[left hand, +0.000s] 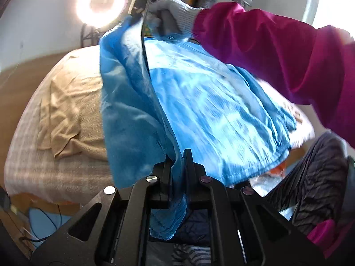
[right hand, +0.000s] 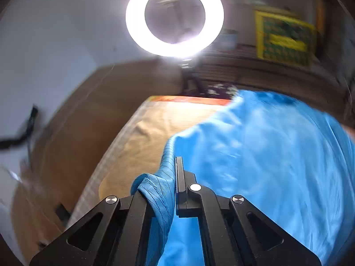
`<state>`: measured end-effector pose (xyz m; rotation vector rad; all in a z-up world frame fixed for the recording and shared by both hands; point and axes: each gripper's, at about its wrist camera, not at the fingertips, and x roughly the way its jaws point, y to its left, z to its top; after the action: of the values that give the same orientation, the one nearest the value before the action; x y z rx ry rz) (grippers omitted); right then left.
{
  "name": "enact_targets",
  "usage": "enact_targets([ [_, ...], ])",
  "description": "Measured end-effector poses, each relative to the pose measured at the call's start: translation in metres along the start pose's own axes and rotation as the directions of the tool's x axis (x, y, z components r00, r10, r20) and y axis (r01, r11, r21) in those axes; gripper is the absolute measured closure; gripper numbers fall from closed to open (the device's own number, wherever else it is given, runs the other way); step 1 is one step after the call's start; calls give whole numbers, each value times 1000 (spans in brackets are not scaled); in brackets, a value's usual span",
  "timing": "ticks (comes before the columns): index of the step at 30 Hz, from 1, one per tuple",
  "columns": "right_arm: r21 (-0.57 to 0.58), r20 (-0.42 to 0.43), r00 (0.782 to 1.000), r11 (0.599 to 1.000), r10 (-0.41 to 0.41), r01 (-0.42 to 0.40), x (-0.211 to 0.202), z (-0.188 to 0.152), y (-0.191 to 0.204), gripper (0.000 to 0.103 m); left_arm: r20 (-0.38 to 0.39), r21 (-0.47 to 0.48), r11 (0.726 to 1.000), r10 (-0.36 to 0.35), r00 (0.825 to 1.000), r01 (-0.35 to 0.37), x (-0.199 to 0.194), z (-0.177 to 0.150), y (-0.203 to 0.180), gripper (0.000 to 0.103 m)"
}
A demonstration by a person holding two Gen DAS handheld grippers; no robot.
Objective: Fold large clothes
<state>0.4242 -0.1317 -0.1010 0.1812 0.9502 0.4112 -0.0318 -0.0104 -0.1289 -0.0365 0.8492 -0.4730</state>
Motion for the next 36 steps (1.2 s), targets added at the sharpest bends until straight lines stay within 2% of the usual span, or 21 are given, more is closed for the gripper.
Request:
enact_targets([
  [3,35,-61,997,998,-55,57,-8,-25,-59,103,-41,40,999,-17,999,18,13,-1,-15,97],
  [4,29,-85,994,997,-73,76,-9,-32,-70,99,-58,50,998,-22,998,25,18,-1,-21,97],
  [8,-61,-140,977,986,-164,157,-20,-52,-93,96,-99,92,995,-38,994,47,32,2,-40,97],
  [11,-78,-152,973,983,-175,165,-37,-61,-105,89,-114,136,990,-24,993,40,40,4,-53,97],
  [13,-15,-152,982,994,-112,111,-54,-65,-120,82,-126,154,987,-18,992,37,44,3,-57,97],
  [15,54,-162,987,999,11,-2,-63,-70,-125,75,-138,175,984,-4,990,29,48,1,-61,97],
  [16,75,-169,984,996,61,-49,-65,-74,-125,71,-145,185,982,4,989,24,50,0,-62,97],
  [18,98,-192,973,989,128,-111,-62,-81,-119,70,-155,191,981,11,988,19,52,-2,-64,97],
  [20,116,-212,964,983,161,-139,-51,-86,-113,70,-161,197,980,19,987,13,54,-2,-66,97],
  [22,130,-238,959,983,154,-126,-32,-88,-109,70,-166,202,979,19,986,16,54,-2,-68,97],
  [26,199,-266,951,974,158,-107,2,-90,-110,69,-176,211,977,-1,984,38,55,-3,-72,91],
  [28,222,-244,954,967,176,-121,13,-89,-109,70,-192,210,976,-21,981,62,56,-5,-73,80],
  [30,216,-214,957,965,195,-148,13,-84,-106,96,-214,194,976,-56,975,98,56,-6,-72,69],
  [31,195,-199,964,971,175,-136,11,-81,-103,102,-221,185,976,-71,973,114,55,-7,-72,67],
  [33,122,-155,980,987,120,-102,-2,-72,-98,102,-227,172,975,-98,969,138,50,-8,-70,66],
  [36,96,-127,991,995,43,-31,-11,-61,-110,103,-241,136,977,-130,962,166,38,-13,-63,65],
])
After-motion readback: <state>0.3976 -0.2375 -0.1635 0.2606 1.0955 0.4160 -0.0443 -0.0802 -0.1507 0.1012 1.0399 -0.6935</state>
